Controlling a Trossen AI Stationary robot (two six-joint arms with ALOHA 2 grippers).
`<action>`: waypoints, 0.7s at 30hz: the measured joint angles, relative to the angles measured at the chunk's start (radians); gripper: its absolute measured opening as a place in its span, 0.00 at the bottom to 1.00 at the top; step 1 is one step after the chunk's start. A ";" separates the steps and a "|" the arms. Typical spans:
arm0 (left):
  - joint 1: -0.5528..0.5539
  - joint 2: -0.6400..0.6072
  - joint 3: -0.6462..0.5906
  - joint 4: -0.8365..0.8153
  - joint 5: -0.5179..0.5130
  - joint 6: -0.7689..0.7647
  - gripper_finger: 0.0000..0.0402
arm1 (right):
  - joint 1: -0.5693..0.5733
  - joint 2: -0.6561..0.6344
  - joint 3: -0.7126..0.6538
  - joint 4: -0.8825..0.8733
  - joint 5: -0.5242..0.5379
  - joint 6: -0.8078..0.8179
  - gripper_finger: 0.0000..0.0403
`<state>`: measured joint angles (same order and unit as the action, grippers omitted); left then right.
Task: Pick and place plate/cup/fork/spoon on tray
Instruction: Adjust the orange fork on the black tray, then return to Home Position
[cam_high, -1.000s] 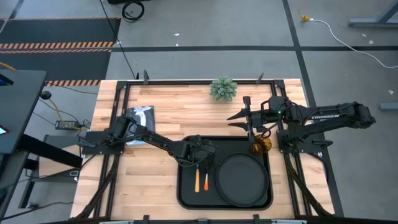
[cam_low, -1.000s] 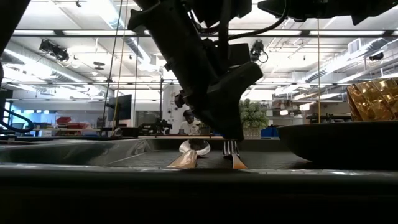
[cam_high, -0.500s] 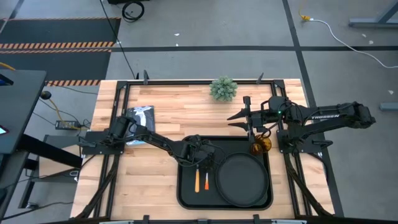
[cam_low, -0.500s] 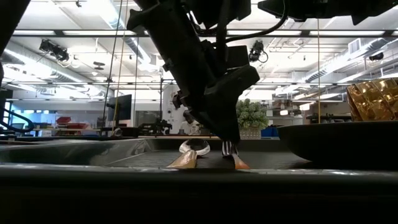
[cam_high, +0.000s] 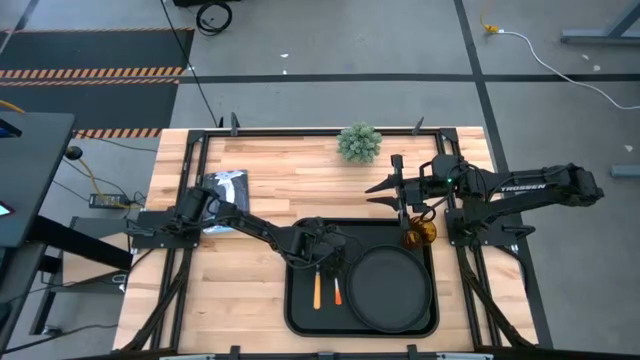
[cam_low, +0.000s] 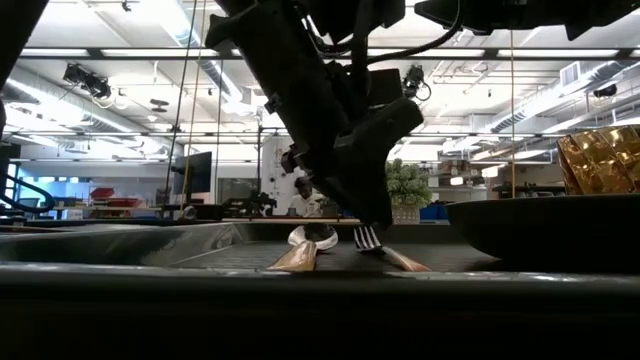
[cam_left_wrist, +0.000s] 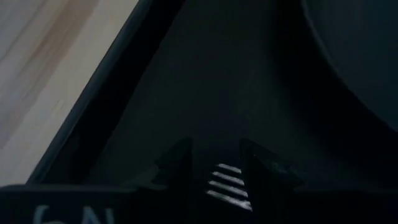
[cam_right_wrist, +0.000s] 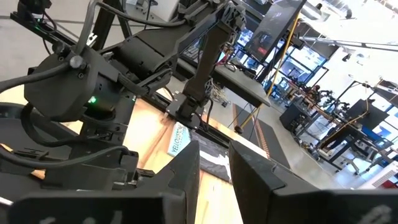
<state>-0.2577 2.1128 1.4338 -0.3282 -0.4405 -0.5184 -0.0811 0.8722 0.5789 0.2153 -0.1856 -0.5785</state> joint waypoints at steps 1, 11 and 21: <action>-0.001 0.000 0.000 0.009 0.003 0.005 0.35 | 0.000 0.000 0.000 0.000 0.000 0.000 0.23; -0.063 -0.089 0.000 -0.038 -0.139 0.092 0.35 | 0.000 0.000 0.000 -0.001 0.000 0.004 0.23; -0.069 -0.185 -0.001 -0.232 -0.207 0.066 0.35 | 0.000 0.000 0.000 -0.042 0.036 0.029 0.23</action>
<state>-0.3266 1.9274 1.4324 -0.5598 -0.6474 -0.4527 -0.0816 0.8719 0.5784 0.1734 -0.1494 -0.5493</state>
